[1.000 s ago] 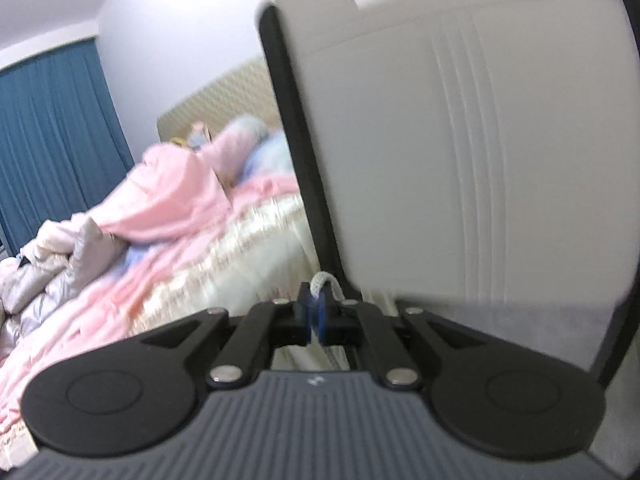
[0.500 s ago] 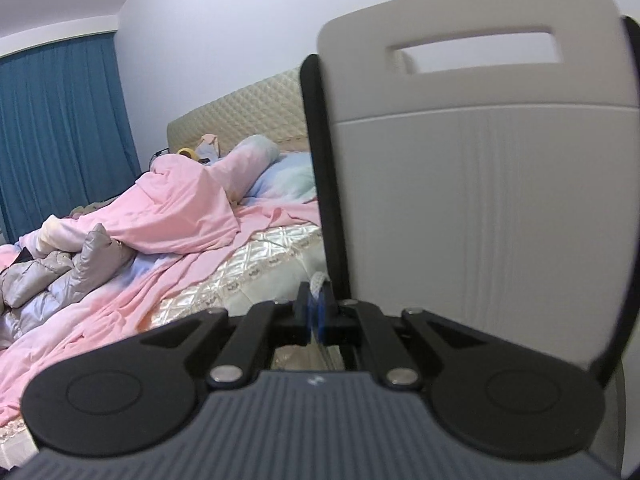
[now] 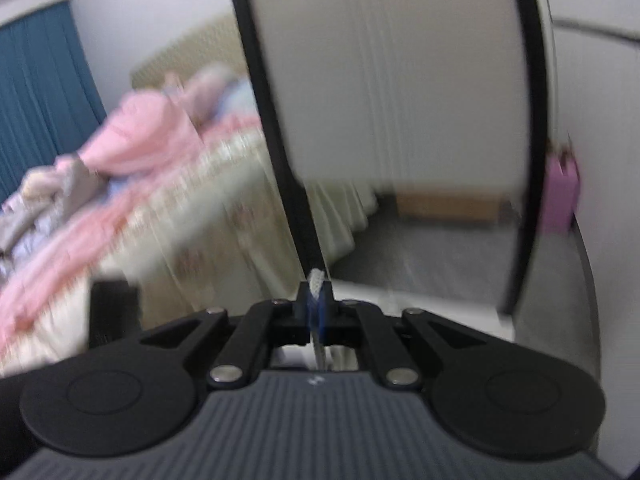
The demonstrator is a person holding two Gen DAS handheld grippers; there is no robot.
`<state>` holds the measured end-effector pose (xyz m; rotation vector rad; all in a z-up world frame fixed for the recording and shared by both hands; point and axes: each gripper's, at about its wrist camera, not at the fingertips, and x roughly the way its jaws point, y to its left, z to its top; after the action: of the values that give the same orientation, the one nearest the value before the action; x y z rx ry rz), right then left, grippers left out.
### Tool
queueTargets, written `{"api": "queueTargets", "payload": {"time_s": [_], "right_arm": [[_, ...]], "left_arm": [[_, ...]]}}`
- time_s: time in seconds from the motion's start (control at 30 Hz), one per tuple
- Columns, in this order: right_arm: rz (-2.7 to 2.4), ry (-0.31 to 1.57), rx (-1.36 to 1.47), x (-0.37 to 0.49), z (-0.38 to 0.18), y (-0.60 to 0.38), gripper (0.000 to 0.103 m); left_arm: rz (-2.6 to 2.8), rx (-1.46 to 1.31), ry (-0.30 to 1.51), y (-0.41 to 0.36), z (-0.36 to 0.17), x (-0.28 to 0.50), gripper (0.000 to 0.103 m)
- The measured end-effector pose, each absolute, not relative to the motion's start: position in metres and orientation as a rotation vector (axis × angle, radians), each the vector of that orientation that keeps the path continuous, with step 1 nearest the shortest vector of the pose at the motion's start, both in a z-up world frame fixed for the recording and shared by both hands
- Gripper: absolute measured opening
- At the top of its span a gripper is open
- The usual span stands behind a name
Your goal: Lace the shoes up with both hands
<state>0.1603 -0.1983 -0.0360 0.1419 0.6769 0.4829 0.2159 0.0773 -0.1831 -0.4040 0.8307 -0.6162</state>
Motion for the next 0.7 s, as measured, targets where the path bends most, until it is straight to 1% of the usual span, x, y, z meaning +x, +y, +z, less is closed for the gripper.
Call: {"api": "queueTargets", "payload": {"time_s": [0.17,0.33,0.53,0.7], "right_arm": [[0.437,0.815,0.126,0.146,-0.075,-0.222,0.005],[0.385,0.89,0.092,0.141,-0.098,-0.234,0.005],[0.395,0.913,0.064,0.135,-0.114,-0.244,0.005],[0.409,0.912,0.107,0.133,-0.123,-0.251,0.007]], "left_arm": [[-0.61,-0.606,0.869,0.08,-0.188,0.231,0.072],[-0.557,-0.684,0.909,0.076,-0.198,0.248,0.073],[-0.516,-0.697,0.952,0.07,-0.215,0.271,0.072],[-0.498,-0.757,1.012,0.065,-0.239,0.296,0.071]]}}
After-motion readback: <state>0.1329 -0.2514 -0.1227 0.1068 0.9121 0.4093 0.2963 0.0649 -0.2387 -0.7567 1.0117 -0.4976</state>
